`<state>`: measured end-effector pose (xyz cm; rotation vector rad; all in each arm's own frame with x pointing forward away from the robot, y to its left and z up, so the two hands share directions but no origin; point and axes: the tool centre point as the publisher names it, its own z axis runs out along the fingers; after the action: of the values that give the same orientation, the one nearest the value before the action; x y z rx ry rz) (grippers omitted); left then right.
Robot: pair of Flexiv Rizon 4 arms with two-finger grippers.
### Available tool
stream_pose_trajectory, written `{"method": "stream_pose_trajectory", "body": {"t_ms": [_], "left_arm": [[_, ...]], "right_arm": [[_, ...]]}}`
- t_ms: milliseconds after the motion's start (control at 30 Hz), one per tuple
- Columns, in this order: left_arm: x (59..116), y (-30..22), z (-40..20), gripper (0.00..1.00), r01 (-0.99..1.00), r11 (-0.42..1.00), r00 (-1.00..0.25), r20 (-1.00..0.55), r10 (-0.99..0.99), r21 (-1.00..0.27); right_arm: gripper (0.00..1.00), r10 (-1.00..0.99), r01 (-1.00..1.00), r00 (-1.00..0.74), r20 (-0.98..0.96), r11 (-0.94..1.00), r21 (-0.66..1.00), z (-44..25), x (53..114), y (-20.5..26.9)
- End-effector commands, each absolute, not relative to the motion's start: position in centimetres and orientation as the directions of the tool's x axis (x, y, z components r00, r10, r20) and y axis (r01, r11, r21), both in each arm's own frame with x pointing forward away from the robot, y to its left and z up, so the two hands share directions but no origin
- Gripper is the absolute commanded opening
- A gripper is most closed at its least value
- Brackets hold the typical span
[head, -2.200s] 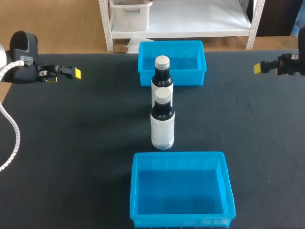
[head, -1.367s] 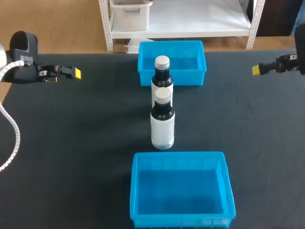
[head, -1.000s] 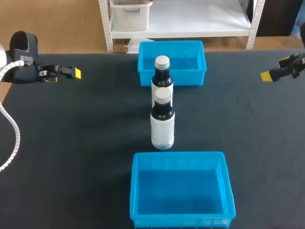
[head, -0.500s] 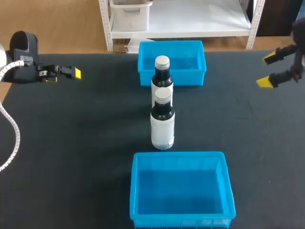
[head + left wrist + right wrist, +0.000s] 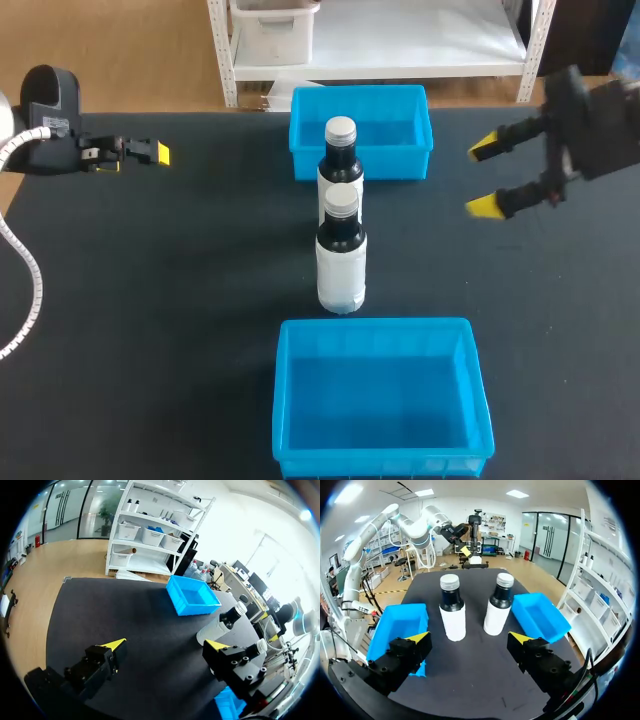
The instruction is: Pick up the bottle, and place it in the far bin if it is heavy, or in the near bin if it is light.
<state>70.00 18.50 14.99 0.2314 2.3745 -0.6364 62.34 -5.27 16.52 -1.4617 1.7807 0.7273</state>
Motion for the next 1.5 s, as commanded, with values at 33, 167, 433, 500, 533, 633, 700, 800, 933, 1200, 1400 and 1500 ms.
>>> {"method": "stream_pose_trajectory", "body": {"t_ms": [33,167,433,500,533,633,700,800,933,1200,1400,1500], "left_arm": [[70.0,18.5,15.0,1.0,0.321,0.866,-0.767,-0.642,0.0,-0.383],[70.0,18.5,15.0,1.0,0.321,0.866,-0.767,-0.642,0.0,-0.383],[70.0,18.5,15.0,1.0,0.321,0.866,-0.767,-0.642,0.0,-0.383],[70.0,18.5,15.0,1.0,0.321,0.866,-0.767,-0.642,0.0,-0.383],[70.0,18.5,15.0,1.0,0.321,0.866,-0.767,-0.642,0.0,-0.383],[70.0,18.5,15.0,1.0,0.321,0.866,-0.767,-0.642,0.0,-0.383],[70.0,18.5,15.0,1.0,0.321,0.866,-0.767,-0.642,0.0,-0.383],[70.0,18.5,15.0,1.0,0.321,0.866,-0.767,-0.642,0.0,-0.383],[70.0,18.5,15.0,1.0,0.321,0.866,-0.767,-0.642,0.0,-0.383],[70.0,18.5,15.0,1.0,0.321,0.866,-0.767,-0.642,0.0,-0.383],[70.0,18.5,15.0,1.0,0.321,0.866,-0.767,-0.642,0.0,-0.383],[70.0,18.5,15.0,1.0,0.321,0.866,-0.767,-0.642,0.0,-0.383]], "right_arm": [[1.0,-0.577,-0.971,-0.102,-0.81,0.233,-0.044,15.2,61.8,-2.1],[1.0,-0.564,-0.974,-0.1,-0.82,0.225,-0.036,14.4,61.5,-0.2],[1.0,-0.547,-0.982,-0.086,-0.833,0.186,-0.021,13.3,61.2,2.6],[1.0,-0.546,-0.985,-0.08,-0.834,0.171,-0.018,13.1,61.2,3.3],[1.0,-0.545,-0.987,-0.075,-0.835,0.162,-0.017,13.0,61.3,3.7],[1.0,-0.546,-0.99,-0.069,-0.835,0.142,-0.011,12.6,61.3,4.7],[1.0,-0.545,-0.991,-0.07,-0.835,0.135,-0.006,12.4,61.3,5.3],[1.0,-0.54,-0.992,-0.071,-0.839,0.127,0.002,12.1,61.5,5.9],[1.0,-0.531,-0.993,-0.072,-0.844,0.121,0.009,12.1,61.6,6.7],[1.0,-0.516,-0.995,-0.064,-0.854,0.102,0.012,12.4,61.2,8.0],[1.0,-0.515,-0.997,-0.057,-0.855,0.08,0.018,12.2,61.1,8.9],[1.0,-0.513,-0.997,-0.056,-0.856,0.072,0.022,12.2,61.2,9.4]]}}
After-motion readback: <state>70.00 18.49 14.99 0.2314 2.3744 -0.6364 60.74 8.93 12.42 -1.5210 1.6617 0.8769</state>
